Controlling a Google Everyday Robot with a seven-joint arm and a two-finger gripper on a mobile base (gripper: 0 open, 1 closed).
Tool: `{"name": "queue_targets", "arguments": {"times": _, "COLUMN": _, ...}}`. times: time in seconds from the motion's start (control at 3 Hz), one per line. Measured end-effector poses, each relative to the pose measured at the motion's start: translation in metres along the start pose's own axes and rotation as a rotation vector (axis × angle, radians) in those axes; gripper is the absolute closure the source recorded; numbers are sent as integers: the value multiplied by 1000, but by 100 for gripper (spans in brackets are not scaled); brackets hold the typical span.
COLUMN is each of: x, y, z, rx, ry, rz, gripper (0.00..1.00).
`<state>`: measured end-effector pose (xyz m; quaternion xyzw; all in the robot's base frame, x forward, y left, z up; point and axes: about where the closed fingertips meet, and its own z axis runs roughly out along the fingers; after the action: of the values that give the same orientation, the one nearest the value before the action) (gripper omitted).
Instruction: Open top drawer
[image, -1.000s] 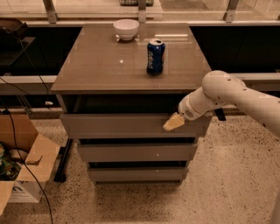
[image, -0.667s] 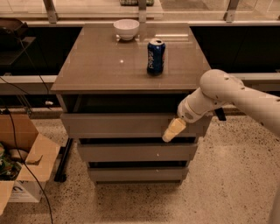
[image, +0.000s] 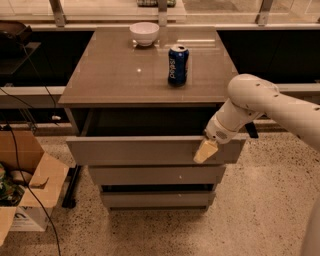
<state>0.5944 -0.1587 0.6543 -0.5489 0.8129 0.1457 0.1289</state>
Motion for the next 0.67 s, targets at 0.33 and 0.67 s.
{"name": "queue_targets", "arguments": {"times": 0.33, "x": -2, "y": 0, "z": -4, "rx": 0, "ry": 0, "rz": 0, "gripper": 65}}
{"name": "queue_targets", "arguments": {"times": 0.67, "x": 11, "y": 26, "z": -5, "rx": -27, "ry": 4, "rz": -8, "gripper": 62}}
